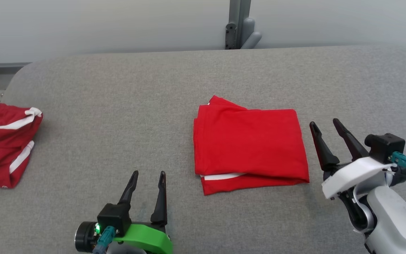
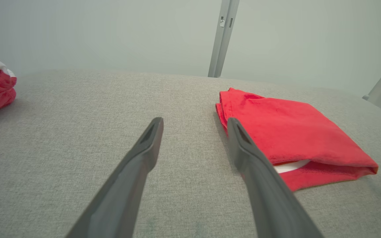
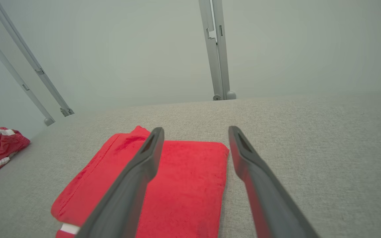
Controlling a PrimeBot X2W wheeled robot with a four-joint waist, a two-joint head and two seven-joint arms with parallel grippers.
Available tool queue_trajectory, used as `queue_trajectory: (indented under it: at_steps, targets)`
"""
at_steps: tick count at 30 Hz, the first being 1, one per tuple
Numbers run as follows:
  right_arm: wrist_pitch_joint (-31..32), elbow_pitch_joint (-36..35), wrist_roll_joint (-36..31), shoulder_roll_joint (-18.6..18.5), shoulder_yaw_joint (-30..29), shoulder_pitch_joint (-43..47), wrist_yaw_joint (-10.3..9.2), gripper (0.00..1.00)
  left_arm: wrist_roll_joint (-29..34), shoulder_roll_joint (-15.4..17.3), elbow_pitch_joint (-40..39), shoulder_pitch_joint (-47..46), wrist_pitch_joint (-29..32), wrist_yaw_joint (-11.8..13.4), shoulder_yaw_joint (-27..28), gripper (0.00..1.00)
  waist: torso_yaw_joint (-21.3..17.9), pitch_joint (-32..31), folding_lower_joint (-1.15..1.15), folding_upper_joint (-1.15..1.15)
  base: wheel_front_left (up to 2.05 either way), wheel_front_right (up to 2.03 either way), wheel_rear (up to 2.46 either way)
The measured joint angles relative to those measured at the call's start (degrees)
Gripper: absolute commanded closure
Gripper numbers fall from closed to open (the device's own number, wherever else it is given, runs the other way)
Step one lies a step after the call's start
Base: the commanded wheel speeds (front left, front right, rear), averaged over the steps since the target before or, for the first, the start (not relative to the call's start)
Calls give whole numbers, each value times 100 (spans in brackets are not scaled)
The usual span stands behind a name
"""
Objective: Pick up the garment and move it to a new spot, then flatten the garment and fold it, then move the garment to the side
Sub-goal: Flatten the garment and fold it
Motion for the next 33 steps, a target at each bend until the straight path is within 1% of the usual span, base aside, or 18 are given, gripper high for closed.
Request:
queue_trajectory:
  at_steps: [2,5,7,12,14,16,24,33]
  targets:
    - [-3,-301,-497,69,-349,277,0,0,20,1,8,75,0,14,111,0,-92,-98,0,0,0,0,0]
    - [-3,-749,-1195,285,-858,853,0,0,115,2,-40,200,0,11,242,0,-215,-255,0,0,0,0,0]
    - [-3,-1048,-1537,469,-1232,1160,-1,0,181,1,-149,260,0,-22,314,0,-286,-353,0,0,0,0,0]
    - [-3,-1703,-2372,877,-1749,1790,0,0,341,1,-358,486,0,-69,483,0,-414,-568,0,0,0,0,0]
    - [-3,-1875,-2492,1087,-1950,2008,0,0,378,1,-424,587,0,-89,524,0,-448,-633,0,0,0,0,0]
    - [-3,-1950,-2537,1202,-2048,2231,0,0,427,1,-509,681,-1,-94,557,0,-467,-690,0,0,0,0,0]
    - [-3,-2008,-2562,1319,-1968,2666,0,0,805,1,-719,1078,0,-223,609,0,-476,-840,0,0,0,0,0]
    - [-3,-1989,-2555,1307,-1727,2708,0,0,848,1,-846,1272,-1,-135,716,0,-481,-885,0,0,0,0,0]
